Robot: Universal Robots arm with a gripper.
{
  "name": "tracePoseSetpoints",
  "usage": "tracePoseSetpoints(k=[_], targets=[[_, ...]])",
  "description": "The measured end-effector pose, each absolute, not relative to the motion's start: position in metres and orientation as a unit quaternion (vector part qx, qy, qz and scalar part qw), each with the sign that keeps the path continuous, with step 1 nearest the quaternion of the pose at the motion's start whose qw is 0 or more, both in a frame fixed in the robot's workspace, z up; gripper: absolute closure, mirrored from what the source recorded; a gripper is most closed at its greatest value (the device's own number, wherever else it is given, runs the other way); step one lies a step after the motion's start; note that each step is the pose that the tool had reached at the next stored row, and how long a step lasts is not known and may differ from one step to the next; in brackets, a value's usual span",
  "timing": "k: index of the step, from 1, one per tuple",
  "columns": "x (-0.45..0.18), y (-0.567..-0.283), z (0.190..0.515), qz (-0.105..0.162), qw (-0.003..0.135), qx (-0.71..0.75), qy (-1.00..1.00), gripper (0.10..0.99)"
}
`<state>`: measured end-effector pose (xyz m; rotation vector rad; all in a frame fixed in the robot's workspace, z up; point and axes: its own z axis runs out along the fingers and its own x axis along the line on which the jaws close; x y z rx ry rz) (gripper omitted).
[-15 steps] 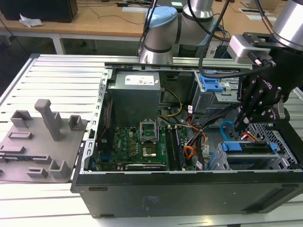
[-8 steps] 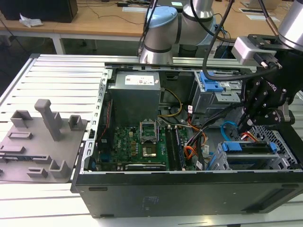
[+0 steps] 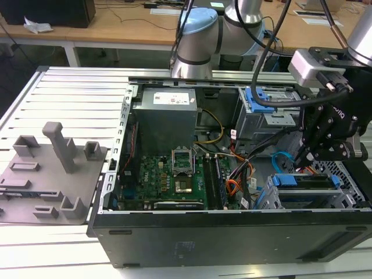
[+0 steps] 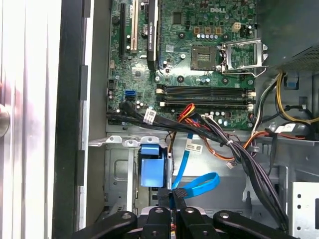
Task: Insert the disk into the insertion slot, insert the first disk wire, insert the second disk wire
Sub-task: 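Insert the second disk wire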
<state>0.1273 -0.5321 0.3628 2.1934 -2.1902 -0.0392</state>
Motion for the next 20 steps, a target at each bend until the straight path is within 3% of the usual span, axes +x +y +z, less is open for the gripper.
tracePoseSetpoints(k=[16, 17, 18, 20], targets=[[0.141, -0.539, 0.356, -0.013, 0.021, 0.707, -0.706, 0.929], [0.141, -0.539, 0.356, -0.013, 0.021, 0.707, -0.706, 0.918], [0.141, -0.539, 0.356, -0.013, 0.021, 0.707, -0.706, 0.851], [0.139, -0.539, 0.356, -0.013, 0.021, 0.708, -0.706, 0.851]])
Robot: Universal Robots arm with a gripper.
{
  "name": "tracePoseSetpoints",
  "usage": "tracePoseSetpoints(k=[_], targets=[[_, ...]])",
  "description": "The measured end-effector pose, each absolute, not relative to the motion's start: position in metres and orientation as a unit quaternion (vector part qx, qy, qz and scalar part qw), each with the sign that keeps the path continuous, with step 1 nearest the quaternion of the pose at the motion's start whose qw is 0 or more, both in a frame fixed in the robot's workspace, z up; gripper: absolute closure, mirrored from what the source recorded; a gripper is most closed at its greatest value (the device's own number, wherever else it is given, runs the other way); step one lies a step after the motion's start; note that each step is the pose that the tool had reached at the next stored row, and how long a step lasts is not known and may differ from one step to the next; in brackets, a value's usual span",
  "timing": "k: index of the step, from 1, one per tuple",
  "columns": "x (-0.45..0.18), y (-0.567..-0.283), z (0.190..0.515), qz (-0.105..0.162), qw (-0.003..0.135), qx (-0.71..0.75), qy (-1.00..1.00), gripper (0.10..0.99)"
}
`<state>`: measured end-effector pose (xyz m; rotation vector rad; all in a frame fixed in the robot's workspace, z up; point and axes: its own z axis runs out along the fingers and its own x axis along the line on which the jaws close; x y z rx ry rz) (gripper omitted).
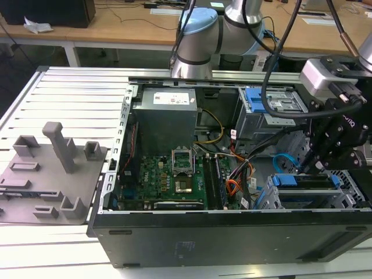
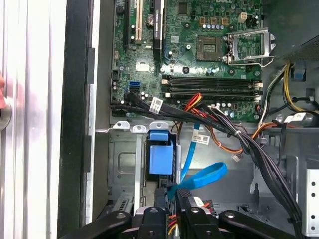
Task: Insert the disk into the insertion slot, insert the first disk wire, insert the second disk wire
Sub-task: 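Insert the second disk wire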
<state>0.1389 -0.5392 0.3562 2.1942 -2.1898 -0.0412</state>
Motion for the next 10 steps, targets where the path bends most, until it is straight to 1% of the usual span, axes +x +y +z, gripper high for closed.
tracePoseSetpoints(k=[7, 10], targets=[[0.133, -0.539, 0.355, -0.021, 0.013, 0.713, -0.701, 0.851], [0.124, -0.539, 0.355, -0.021, 0.013, 0.72, -0.694, 0.851]])
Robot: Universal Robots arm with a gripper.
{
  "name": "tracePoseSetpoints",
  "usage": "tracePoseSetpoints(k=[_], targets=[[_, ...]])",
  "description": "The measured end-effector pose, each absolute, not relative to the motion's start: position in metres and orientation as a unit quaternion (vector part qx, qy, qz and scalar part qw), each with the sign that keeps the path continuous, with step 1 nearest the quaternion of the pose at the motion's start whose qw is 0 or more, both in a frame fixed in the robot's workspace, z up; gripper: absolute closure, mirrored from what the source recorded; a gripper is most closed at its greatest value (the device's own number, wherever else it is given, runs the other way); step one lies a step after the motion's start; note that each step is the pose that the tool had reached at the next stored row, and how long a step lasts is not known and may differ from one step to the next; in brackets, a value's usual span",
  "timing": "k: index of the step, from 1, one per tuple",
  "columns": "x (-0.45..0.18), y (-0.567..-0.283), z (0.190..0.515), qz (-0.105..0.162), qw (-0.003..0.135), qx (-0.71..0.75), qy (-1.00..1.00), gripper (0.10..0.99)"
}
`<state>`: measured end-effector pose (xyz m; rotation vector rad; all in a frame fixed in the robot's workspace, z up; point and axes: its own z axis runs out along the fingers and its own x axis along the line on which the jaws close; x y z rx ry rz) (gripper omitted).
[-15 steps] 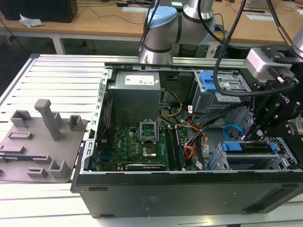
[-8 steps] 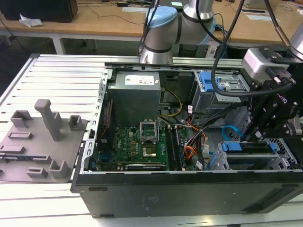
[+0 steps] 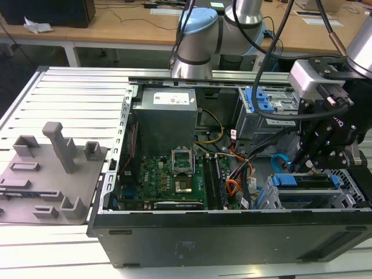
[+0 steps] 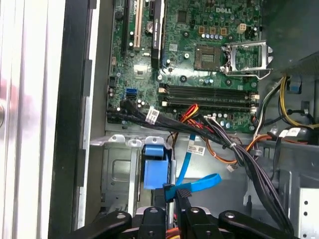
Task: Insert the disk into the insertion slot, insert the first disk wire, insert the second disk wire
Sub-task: 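Insert the second disk wire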
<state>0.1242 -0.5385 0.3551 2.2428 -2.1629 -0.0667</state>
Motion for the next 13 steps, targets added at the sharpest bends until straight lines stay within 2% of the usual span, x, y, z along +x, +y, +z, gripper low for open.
tracePoseSetpoints(k=[11, 12, 13], targets=[[0.103, -0.54, 0.354, -0.021, 0.012, 0.723, -0.691, 0.851], [0.103, -0.54, 0.354, -0.021, 0.012, 0.723, -0.691, 0.867], [0.103, -0.54, 0.354, -0.021, 0.012, 0.723, -0.691, 0.925]])
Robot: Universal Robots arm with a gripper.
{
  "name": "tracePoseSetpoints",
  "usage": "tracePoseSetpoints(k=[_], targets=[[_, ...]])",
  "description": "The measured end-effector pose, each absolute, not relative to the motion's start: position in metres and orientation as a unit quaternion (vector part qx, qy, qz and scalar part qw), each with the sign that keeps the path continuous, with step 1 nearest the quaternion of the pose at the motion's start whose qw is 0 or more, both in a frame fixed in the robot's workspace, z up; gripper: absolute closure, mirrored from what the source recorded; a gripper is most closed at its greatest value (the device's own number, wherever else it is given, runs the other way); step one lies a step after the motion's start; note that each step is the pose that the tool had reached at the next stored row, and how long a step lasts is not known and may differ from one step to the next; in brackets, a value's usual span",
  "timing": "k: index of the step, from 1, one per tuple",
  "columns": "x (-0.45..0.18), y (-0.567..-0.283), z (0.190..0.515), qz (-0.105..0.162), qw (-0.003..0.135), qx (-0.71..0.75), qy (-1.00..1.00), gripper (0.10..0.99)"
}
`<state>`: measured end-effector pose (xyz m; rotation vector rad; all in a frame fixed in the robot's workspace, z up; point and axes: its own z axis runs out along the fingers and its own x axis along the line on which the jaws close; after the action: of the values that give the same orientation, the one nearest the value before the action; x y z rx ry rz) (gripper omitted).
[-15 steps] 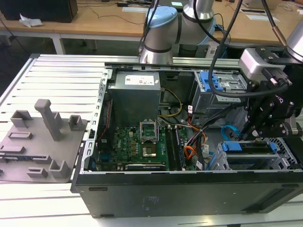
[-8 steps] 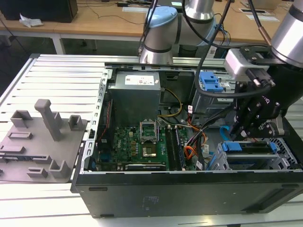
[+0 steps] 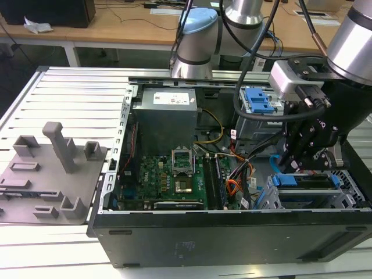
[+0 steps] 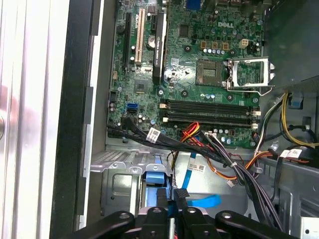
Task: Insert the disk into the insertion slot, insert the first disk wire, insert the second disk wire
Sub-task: 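Insert the second disk wire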
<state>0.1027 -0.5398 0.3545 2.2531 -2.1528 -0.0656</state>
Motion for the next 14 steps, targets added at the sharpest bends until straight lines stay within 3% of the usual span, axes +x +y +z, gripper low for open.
tracePoseSetpoints(k=[14], targets=[[0.129, -0.542, 0.351, -0.021, 0.013, 0.713, -0.701, 0.925]])
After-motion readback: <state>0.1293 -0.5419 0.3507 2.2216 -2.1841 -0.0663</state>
